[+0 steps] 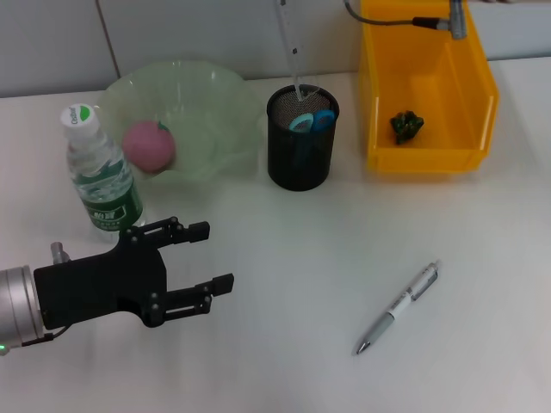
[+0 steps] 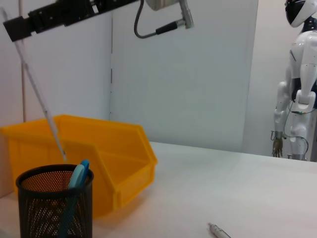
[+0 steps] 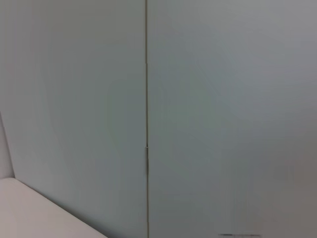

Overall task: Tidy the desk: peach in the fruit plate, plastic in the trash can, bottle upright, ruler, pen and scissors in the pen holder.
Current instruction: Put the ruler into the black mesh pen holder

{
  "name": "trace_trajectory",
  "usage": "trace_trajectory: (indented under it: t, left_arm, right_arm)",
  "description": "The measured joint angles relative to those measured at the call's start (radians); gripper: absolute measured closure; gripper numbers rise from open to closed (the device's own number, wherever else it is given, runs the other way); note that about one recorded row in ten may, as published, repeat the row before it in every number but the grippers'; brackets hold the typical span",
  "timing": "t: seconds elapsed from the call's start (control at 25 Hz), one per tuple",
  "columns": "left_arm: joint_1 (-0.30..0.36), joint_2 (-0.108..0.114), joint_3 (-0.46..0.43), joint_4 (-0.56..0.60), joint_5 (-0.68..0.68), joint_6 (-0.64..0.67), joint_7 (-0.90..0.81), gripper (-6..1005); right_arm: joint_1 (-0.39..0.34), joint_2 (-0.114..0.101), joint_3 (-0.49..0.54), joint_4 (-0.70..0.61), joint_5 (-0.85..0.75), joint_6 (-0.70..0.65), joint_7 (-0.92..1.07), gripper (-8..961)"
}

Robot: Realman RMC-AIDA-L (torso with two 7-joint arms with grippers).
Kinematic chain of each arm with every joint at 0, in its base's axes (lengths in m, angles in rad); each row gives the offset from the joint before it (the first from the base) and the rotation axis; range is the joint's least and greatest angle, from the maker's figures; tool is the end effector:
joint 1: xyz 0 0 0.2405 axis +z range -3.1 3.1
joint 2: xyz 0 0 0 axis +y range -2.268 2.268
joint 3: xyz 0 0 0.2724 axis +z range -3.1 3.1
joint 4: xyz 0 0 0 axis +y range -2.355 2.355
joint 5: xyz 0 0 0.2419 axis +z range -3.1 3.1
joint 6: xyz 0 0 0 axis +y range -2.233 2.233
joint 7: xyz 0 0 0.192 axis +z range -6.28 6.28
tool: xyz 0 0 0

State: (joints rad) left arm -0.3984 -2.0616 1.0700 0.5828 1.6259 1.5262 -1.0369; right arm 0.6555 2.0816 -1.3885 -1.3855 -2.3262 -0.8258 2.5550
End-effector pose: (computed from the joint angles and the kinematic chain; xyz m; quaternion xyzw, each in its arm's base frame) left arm -0.2705 0.3364 -0.0827 -0.9476 -0.0916 -0.2801 0.1235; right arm 0.0669 0.5065 -0.0058 -0.8858 0.2261 0.1714 0.3672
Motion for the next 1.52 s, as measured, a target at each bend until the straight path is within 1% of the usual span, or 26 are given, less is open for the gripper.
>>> trace_trajectory:
  t: [0.08, 0.12, 0.16, 0.2, 0.32, 0.48, 0.68, 0.72, 0.76, 0.92, 1.12, 1.52]
  left_arm:
    - [0.000, 0.000, 0.000, 0.000, 0.000, 0.000, 0.000, 244]
    - [0.000, 0.000, 0.000, 0.000, 0.000, 0.000, 0.000, 244]
    - [0.000, 0.000, 0.000, 0.000, 0.000, 0.000, 0.000, 244]
    - [0.000, 0.000, -0.001, 0.000, 0.000, 0.000, 0.000, 244]
    - [0.000, 0.000, -0.001, 0.000, 0.000, 0.001, 0.000, 244]
    - [0.000, 0.000, -0.001, 0.000, 0.000, 0.001, 0.000, 244]
    - [0.001, 0.000, -0.002, 0.000, 0.000, 0.004, 0.000, 244]
    - [0.001, 0.000, -0.003, 0.000, 0.000, 0.005, 0.000, 244]
    - [0.001, 0.000, -0.003, 0.000, 0.000, 0.005, 0.000, 244]
    - [0.001, 0.001, -0.003, 0.000, 0.000, 0.006, 0.000, 244]
    - [0.001, 0.002, -0.002, 0.000, 0.000, 0.006, 0.000, 244]
    - [0.001, 0.002, -0.002, 0.000, 0.000, 0.010, 0.000, 244]
  right_arm:
    - [-0.014, 0.000, 0.002, 0.007, 0.040, 0.011, -0.029, 577]
    - [-0.027, 0.000, 0.007, 0.016, 0.089, 0.023, -0.069, 577]
    - [-0.027, 0.000, 0.007, 0.016, 0.089, 0.023, -0.069, 577]
    - [-0.033, 0.000, 0.011, 0.031, 0.134, 0.032, -0.107, 577]
    - [-0.037, -0.001, 0.012, 0.060, 0.174, 0.052, -0.145, 577]
    - [-0.040, -0.002, 0.013, 0.080, 0.179, 0.071, -0.161, 578]
    - [-0.058, -0.001, 0.005, 0.115, 0.247, 0.115, -0.235, 578]
    - [-0.061, 0.000, 0.008, 0.139, 0.310, 0.122, -0.290, 578]
    - [-0.061, 0.000, 0.008, 0.139, 0.310, 0.122, -0.290, 578]
    - [-0.063, -0.001, 0.014, 0.200, 0.451, 0.127, -0.416, 577]
    - [-0.064, -0.001, 0.018, 0.230, 0.482, 0.136, -0.452, 577]
    - [-0.073, -0.003, 0.028, 0.232, 0.484, 0.136, -0.484, 577]
